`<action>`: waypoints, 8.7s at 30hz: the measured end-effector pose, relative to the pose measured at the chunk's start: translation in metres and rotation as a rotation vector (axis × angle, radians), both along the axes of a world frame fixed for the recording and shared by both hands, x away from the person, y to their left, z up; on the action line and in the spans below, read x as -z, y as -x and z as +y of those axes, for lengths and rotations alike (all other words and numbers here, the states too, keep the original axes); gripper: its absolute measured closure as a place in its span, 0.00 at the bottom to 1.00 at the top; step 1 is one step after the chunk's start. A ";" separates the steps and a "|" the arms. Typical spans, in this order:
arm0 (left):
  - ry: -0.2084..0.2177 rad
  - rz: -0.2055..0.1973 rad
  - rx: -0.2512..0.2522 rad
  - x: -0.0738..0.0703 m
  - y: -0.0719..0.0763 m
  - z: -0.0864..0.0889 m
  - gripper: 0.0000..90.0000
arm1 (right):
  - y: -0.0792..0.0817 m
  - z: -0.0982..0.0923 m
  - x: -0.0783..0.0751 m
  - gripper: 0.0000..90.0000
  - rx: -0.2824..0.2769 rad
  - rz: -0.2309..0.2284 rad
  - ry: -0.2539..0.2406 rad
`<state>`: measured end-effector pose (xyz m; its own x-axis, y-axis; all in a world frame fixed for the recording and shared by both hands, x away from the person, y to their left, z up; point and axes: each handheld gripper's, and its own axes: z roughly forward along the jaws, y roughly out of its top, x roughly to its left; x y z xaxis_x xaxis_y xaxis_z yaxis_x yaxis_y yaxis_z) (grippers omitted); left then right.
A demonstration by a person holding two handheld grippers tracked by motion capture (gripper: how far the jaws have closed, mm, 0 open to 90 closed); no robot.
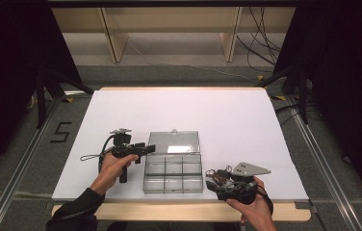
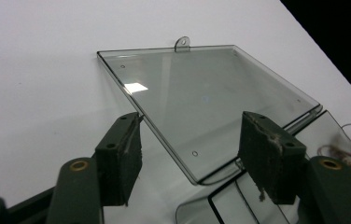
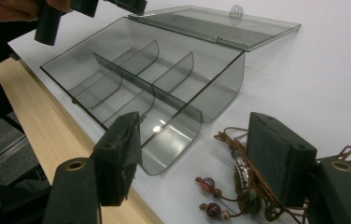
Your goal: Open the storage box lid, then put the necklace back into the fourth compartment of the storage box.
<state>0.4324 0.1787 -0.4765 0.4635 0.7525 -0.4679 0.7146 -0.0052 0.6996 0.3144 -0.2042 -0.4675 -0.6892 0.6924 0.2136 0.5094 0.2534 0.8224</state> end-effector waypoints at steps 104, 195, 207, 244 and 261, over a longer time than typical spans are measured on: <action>-0.204 -0.113 0.207 0.009 0.145 0.019 0.22 | -0.027 -0.014 0.020 0.67 0.052 0.147 0.156; -0.206 -0.145 0.213 0.008 0.148 0.021 0.23 | -0.033 0.161 -0.060 0.97 -0.441 -0.068 0.258; -0.200 -0.138 0.206 0.008 0.149 0.022 0.23 | -0.036 0.174 -0.044 0.97 -0.465 -0.043 0.278; -0.198 -0.142 0.213 0.008 0.149 0.022 0.23 | -0.042 0.179 -0.019 0.91 -0.477 0.051 0.323; -0.192 -0.142 0.208 0.009 0.149 0.022 0.23 | -0.043 0.180 -0.013 0.94 -0.507 0.055 0.349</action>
